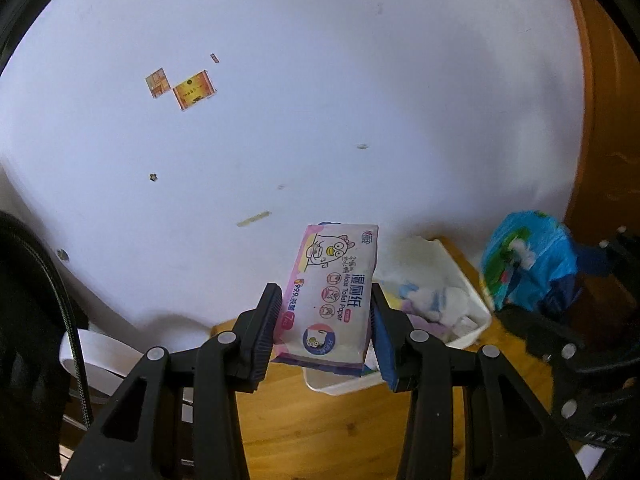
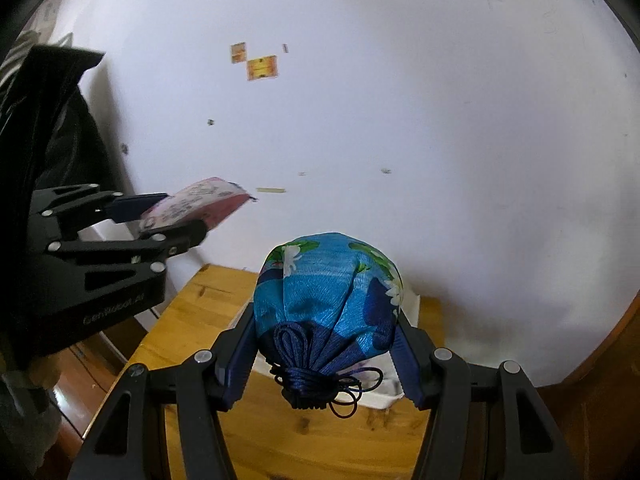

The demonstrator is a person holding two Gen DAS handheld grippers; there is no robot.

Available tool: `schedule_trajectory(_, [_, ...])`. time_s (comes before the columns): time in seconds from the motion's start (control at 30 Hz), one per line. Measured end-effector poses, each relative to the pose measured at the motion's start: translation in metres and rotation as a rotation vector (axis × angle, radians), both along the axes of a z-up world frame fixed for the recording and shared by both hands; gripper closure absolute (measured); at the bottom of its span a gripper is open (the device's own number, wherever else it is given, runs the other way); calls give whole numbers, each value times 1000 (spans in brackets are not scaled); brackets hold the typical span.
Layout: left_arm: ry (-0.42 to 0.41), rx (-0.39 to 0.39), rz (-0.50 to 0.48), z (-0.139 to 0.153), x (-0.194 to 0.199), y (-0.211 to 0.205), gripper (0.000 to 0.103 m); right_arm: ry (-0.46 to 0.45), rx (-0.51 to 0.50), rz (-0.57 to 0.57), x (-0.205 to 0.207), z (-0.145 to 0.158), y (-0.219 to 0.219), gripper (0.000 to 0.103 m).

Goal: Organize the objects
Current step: 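Lift the packet and pouch and carry both over the white tray, then open left tool dropping the packet into the tray while right tool releases the pouch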

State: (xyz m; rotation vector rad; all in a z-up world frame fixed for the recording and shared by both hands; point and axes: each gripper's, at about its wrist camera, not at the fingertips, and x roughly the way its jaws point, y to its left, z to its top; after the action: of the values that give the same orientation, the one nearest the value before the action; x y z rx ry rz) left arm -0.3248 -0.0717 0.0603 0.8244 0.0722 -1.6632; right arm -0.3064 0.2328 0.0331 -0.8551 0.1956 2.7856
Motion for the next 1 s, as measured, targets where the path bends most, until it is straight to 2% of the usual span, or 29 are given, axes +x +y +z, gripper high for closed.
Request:
schedule_trajectory(0.2, [-25, -9, 46, -6, -4, -36, 57, -44, 5, -41, -40, 0, 26, 42])
schedule_trajectory(0.47, [-33, 16, 107, -24, -5, -81, 56, -77, -5, -78, -87, -5, 43, 42])
schedule_trajectory(0.63, [-39, 16, 145, -34, -5, -105, 56, -114, -5, -101, -120, -19, 51, 41])
schedule_trajectory(0.83, [-64, 28, 191, -48, -7, -137, 56, -154, -73, -133, -152, -42, 74, 41])
schedule_trajectory(1.0, [-60, 71, 199, -60, -8, -155, 53, -195, -107, -126, -170, -56, 85, 38])
